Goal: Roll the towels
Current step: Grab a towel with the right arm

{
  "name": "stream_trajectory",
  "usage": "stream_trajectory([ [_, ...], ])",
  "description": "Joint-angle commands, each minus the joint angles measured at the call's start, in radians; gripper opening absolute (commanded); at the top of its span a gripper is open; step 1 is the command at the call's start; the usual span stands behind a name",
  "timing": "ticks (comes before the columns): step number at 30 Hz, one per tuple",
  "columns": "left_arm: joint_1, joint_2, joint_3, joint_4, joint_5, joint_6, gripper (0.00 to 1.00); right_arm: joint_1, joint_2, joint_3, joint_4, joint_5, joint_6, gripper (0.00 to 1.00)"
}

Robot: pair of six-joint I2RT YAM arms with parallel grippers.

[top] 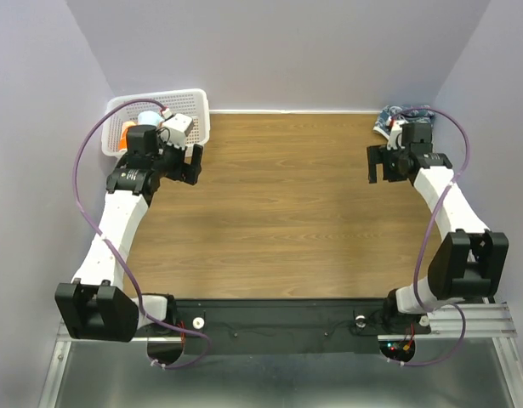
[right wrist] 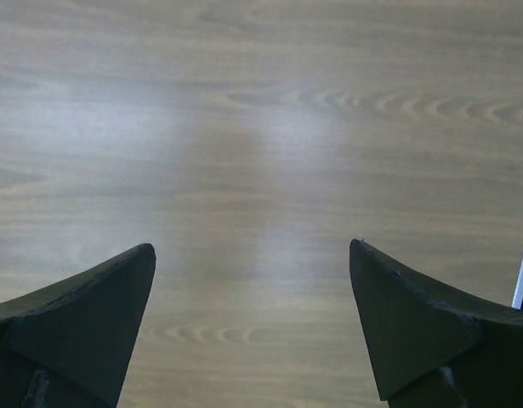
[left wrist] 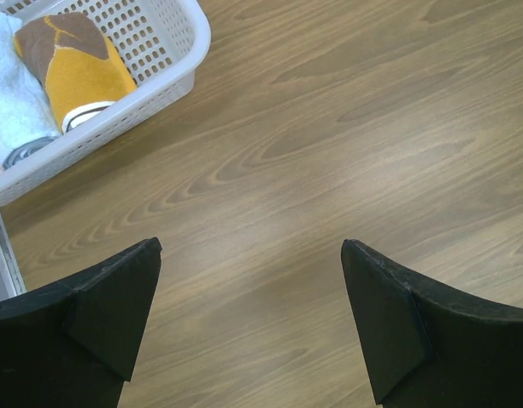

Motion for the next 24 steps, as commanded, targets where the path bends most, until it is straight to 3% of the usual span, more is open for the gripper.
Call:
stream_trajectory([
  [1,-0.002,0.023,0.043,0.034,-0.006,0.003,0.99,-0.003,0.107,0.111,0.05,0.064,-0.028,1.0],
  [6,-0.002,0.07,0.114,0.008,0.039,-0.018,0.99,-0.003,0.265,0.268,0.05,0.101,-0.049,1.0],
  [10,-0.002,0.113,0.185,-0.021,0.109,-0.043,0.99,-0.025,0.51,0.467,0.054,0.112,-0.043,0.99],
  [16,-0.002,0.164,0.246,-0.047,0.126,-0.046,0.99,-0.055,0.808,0.813,0.054,0.171,-0.042,0.95],
  [24,-0.002,0.207,0.271,-0.07,0.128,-0.04,0.99,-0.1,1.102,1.107,0.062,0.262,-0.046,0.91],
])
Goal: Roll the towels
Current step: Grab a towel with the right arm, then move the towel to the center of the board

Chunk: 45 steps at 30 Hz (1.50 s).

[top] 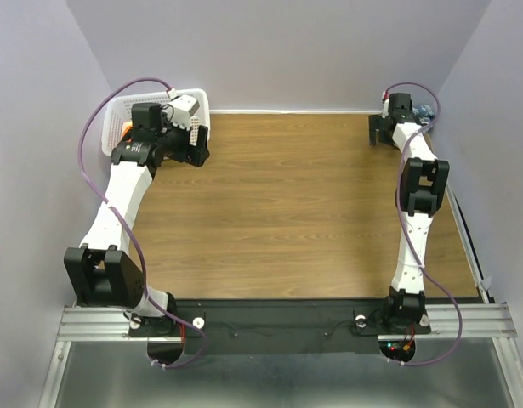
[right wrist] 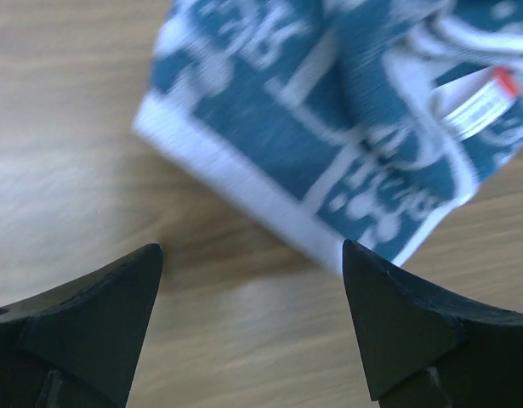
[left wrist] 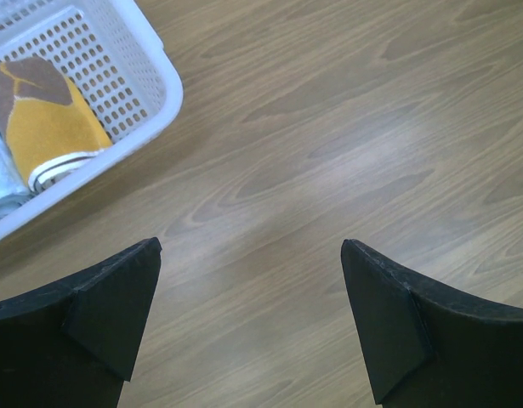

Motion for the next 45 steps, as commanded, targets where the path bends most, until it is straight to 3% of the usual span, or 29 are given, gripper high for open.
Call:
stream_trajectory([
  [1,-0.002,0.004,0.041,-0.015,0.018,-0.003,0.99,-0.029,0.071,0.114,0.024,0.08,-0.011,0.91],
  [7,-0.002,0.029,0.031,-0.017,0.014,-0.008,0.99,-0.046,0.164,0.191,0.083,0.08,-0.01,0.9],
  [9,-0.002,0.033,0.032,-0.018,0.008,-0.009,0.99,-0.046,0.181,0.209,0.104,0.073,-0.008,0.86],
  [11,-0.002,0.037,0.035,-0.02,0.0,-0.012,0.99,-0.046,0.198,0.215,0.115,0.058,-0.007,0.74],
  [12,-0.002,0.037,0.035,-0.02,-0.002,-0.012,0.99,-0.046,0.197,0.215,0.12,0.054,-0.002,0.58],
  [14,-0.002,0.037,0.041,-0.018,-0.002,-0.017,0.99,-0.046,0.182,0.192,0.118,0.035,0.01,0.39],
  [15,-0.002,0.037,0.044,-0.018,-0.002,-0.017,0.99,-0.046,0.137,0.172,0.118,0.023,0.016,0.2],
  [17,-0.002,0.035,0.055,-0.018,0.003,-0.02,0.99,-0.046,0.036,0.099,0.115,-0.018,0.033,0.01],
  [22,-0.002,0.015,0.061,-0.006,0.021,-0.031,0.99,-0.046,-0.241,-0.068,0.107,-0.147,0.051,0.0],
  [25,-0.002,-0.005,0.051,0.025,0.047,-0.043,0.99,-0.042,-0.397,-0.125,0.074,-0.302,0.071,0.0],
  [35,-0.001,-0.051,0.035,0.083,0.071,-0.092,0.99,0.039,-0.663,0.033,-0.176,-0.747,0.056,0.01],
  [40,-0.001,-0.071,0.043,0.094,0.078,-0.106,0.99,0.047,-0.759,0.097,-0.145,-1.04,0.129,0.01],
  [45,-0.001,-0.092,0.038,0.106,0.106,-0.118,0.99,0.046,-0.869,0.083,0.014,-1.059,0.322,0.01],
])
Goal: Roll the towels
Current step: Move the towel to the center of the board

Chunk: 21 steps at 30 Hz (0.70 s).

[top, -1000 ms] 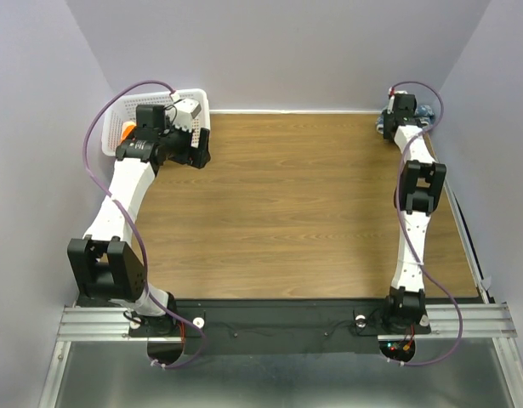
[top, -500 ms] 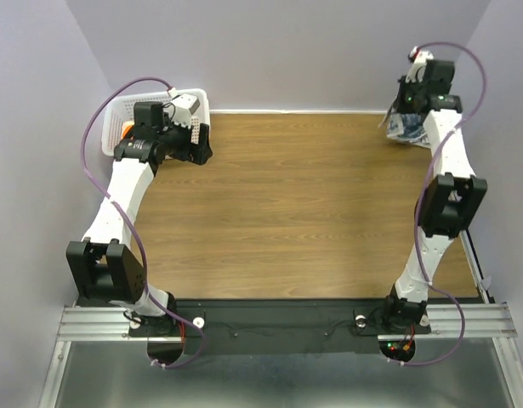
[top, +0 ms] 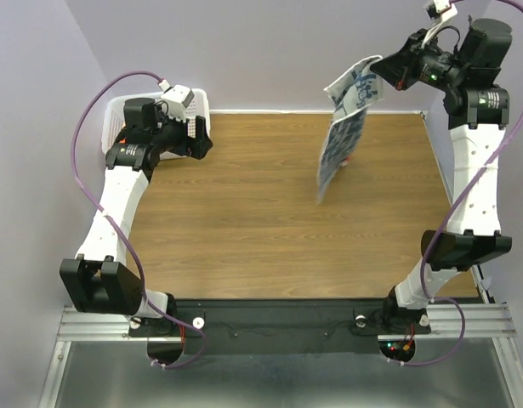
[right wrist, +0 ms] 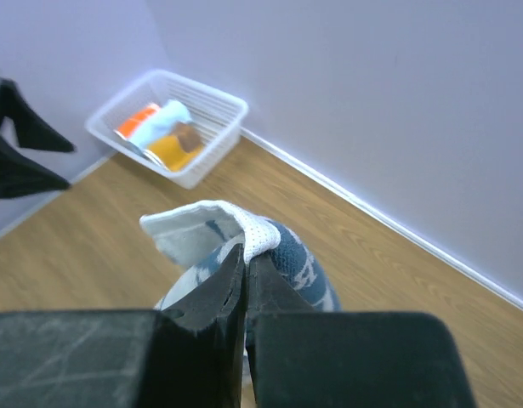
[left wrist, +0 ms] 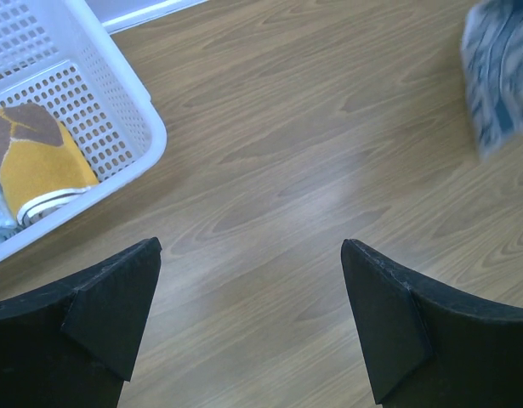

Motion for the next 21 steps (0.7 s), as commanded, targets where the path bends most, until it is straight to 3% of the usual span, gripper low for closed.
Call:
stream_trajectory([
  [1,-0.001,-0.056,0.023,0.051,0.052,-0.022,0.99,-0.007,-0.11,0.021,0.141,-0.11,0.202,0.01],
  [5,-0.001,-0.062,0.028,0.067,0.085,-0.024,0.99,-0.007,-0.165,-0.005,0.23,-0.004,0.302,0.01],
  [7,-0.001,-0.056,0.033,0.067,0.088,-0.02,0.99,-0.007,-0.193,-0.132,0.233,0.077,0.3,0.0],
  [10,-0.001,-0.047,0.04,0.044,0.092,0.018,0.99,-0.007,-0.314,-0.388,0.228,0.205,0.206,0.01],
  [11,-0.002,-0.048,0.03,0.029,0.1,0.048,0.99,-0.009,-0.375,-0.58,0.213,0.278,0.123,0.01],
  [17,-0.048,-0.048,-0.065,-0.047,0.097,0.232,0.99,-0.071,-0.579,-1.127,0.089,0.554,-0.217,0.01],
  [21,-0.18,-0.03,-0.162,-0.047,0.034,0.324,0.96,-0.145,-0.662,-1.257,0.072,0.598,-0.381,0.0],
])
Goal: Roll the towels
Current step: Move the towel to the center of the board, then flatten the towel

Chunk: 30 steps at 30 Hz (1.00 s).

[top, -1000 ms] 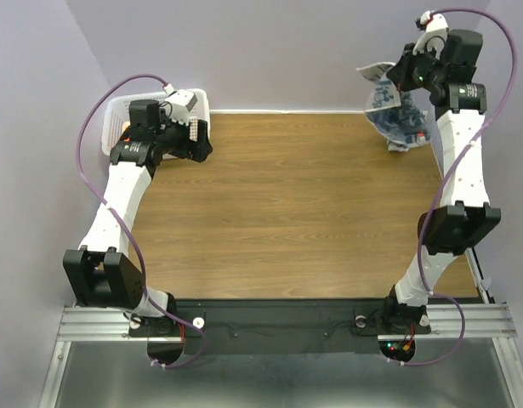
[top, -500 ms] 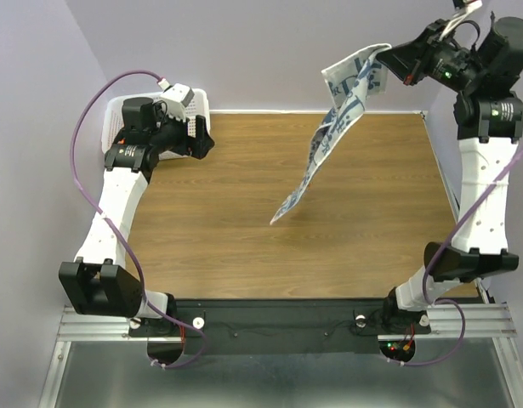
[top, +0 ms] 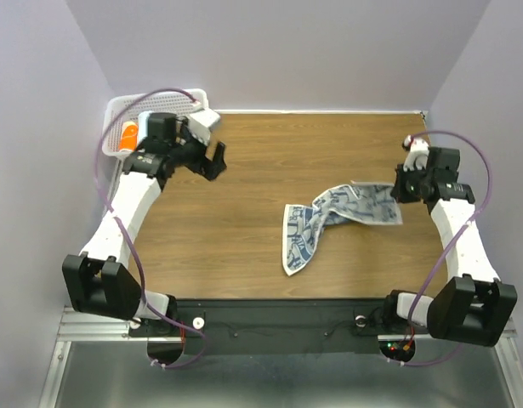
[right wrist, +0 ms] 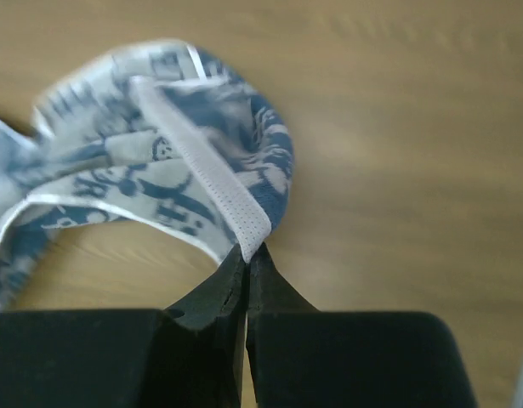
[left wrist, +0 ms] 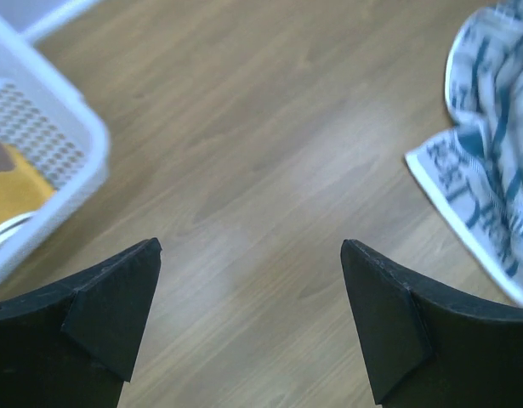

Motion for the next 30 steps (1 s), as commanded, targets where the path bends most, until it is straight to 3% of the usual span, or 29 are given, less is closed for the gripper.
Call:
stream_trajectory([
  [1,-0.155,0.013,-0.116,-0.02,-0.06,0.152,0.94,-0.057,-0.147,-0.052,-0.035,0.125,-0.256,0.01],
  [5,-0.313,0.124,-0.133,0.049,-0.154,0.145,0.81,-0.058,-0.153,-0.095,-0.062,0.19,-0.336,0.01],
  [9,-0.405,0.302,-0.037,0.061,-0.182,0.086,0.69,-0.066,-0.128,-0.118,-0.069,0.236,-0.376,0.01],
  [17,-0.473,0.555,0.134,0.129,-0.199,-0.041,0.68,-0.072,-0.063,-0.12,-0.083,0.262,-0.358,0.01],
  [30,-0.511,0.675,0.157,0.195,-0.123,-0.119,0.62,-0.083,0.014,-0.15,-0.082,0.317,-0.343,0.01],
])
